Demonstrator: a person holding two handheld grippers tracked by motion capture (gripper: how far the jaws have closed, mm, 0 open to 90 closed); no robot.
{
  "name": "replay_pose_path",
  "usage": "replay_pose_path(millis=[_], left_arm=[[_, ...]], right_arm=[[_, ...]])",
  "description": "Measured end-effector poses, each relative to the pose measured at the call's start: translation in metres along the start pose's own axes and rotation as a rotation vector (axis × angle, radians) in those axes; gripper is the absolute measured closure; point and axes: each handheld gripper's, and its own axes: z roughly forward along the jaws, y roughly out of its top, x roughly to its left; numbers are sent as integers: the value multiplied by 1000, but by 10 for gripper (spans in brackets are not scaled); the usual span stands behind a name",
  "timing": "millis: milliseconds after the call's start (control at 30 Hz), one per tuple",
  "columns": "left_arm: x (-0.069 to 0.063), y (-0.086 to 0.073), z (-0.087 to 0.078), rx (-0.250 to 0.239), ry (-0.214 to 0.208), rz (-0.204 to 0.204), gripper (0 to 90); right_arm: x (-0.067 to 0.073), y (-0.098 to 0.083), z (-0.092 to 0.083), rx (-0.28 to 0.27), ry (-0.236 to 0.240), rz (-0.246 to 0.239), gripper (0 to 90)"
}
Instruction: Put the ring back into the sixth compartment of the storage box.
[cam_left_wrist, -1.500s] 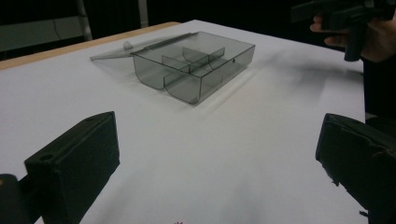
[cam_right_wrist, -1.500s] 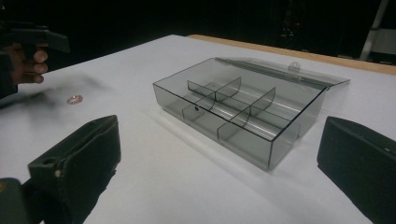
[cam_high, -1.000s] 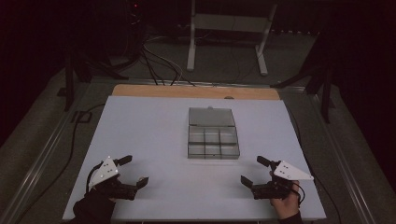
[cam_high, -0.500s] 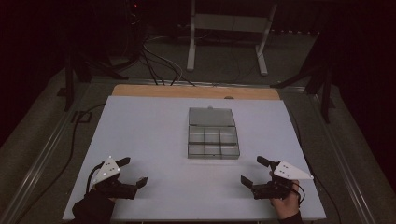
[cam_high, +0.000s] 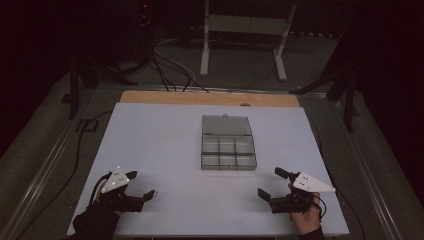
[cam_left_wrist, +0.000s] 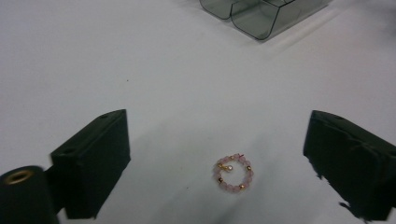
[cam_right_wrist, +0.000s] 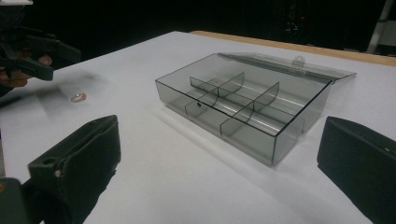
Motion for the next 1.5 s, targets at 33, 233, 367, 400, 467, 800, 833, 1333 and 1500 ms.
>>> replay_pose_path(millis=[33, 233, 367, 400, 467, 800, 833, 1333, 1500], left_arm=[[0, 0, 0, 1, -5, -2, 111], [0, -1, 4, 39, -6, -1, 174], [-1, -2, 7, 69, -10, 1, 243], [-1, -2, 7, 76, -11, 0, 261], [-1, -3, 8, 81, -6, -4, 286], [2, -5, 10, 99, -1, -25, 480], [2, -5, 11, 105, -3, -24, 490], [1, -8, 18, 151, -27, -17, 667], [1, -8, 21, 165, -23, -6, 728]], right_arm=[[0, 0, 0, 0, 0, 0, 0], [0, 0, 0, 1, 3, 5, 0], [-1, 0, 0, 3, 5, 7, 0], [-1, 0, 1, 4, 5, 8, 0], [-1, -1, 1, 4, 6, 8, 0], [-1, -1, 1, 6, 7, 9, 0], [-1, -1, 1, 7, 6, 9, 0], [-1, -1, 1, 8, 7, 10, 0], [-1, -1, 1, 11, 7, 11, 0]])
